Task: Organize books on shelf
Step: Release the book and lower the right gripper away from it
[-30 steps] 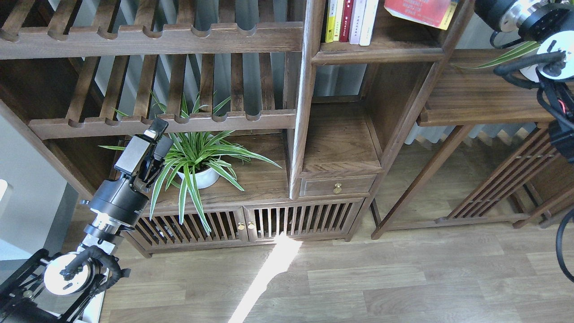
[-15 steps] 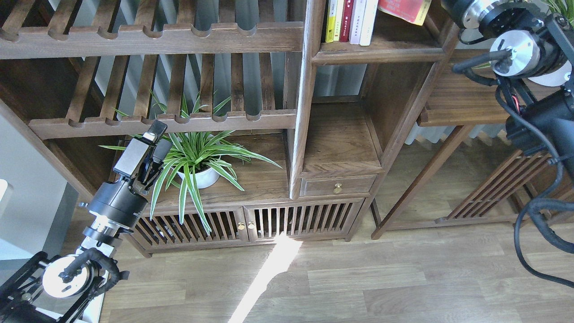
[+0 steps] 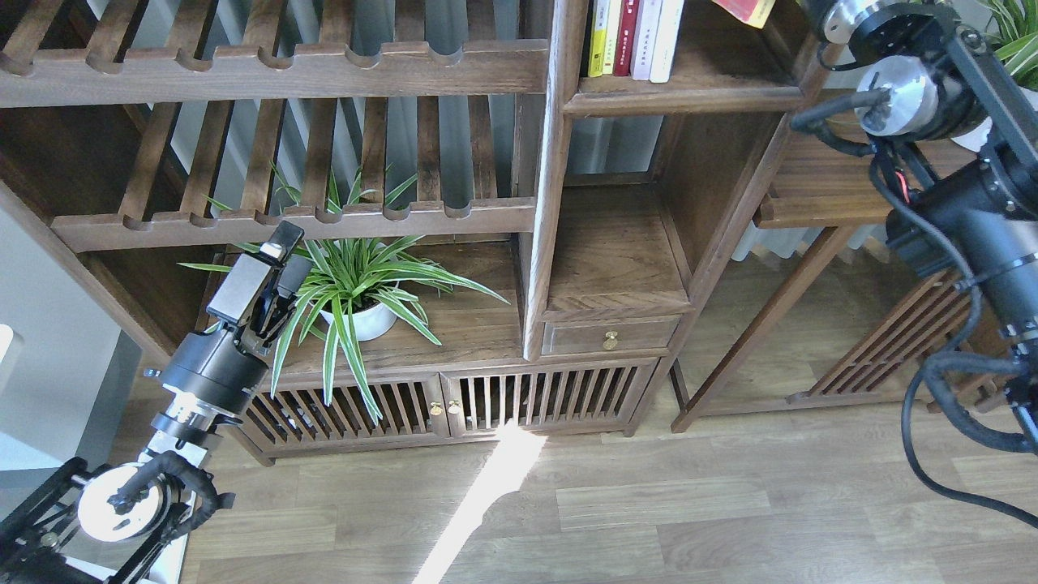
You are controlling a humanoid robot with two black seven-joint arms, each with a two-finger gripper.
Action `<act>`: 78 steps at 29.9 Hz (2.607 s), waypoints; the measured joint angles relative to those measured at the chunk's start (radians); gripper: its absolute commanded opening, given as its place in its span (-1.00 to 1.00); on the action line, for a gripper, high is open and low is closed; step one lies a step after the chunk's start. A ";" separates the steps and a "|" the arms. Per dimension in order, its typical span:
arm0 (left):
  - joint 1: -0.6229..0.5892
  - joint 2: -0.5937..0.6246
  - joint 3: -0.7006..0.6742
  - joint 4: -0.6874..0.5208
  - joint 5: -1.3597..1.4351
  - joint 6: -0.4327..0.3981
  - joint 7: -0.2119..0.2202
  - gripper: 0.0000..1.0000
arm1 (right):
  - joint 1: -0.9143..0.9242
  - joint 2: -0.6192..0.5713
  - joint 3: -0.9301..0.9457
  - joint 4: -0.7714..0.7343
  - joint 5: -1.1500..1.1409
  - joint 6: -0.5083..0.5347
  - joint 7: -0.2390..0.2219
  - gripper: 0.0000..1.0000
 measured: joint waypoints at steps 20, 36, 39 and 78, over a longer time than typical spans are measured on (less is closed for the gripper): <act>-0.001 -0.002 0.002 0.001 0.004 0.000 0.000 0.85 | 0.016 0.109 -0.002 -0.156 -0.011 -0.004 0.147 -0.95; 0.002 -0.001 0.000 -0.001 0.004 0.000 0.000 0.85 | 0.040 0.163 -0.020 -0.279 -0.012 0.005 0.178 -0.97; 0.005 -0.001 -0.001 -0.001 0.004 0.000 0.000 0.85 | 0.054 0.168 -0.036 -0.301 -0.012 0.005 0.178 -0.96; 0.022 -0.001 -0.016 0.001 -0.002 0.000 -0.004 0.85 | 0.143 0.292 -0.047 -0.594 0.002 0.004 0.276 -0.82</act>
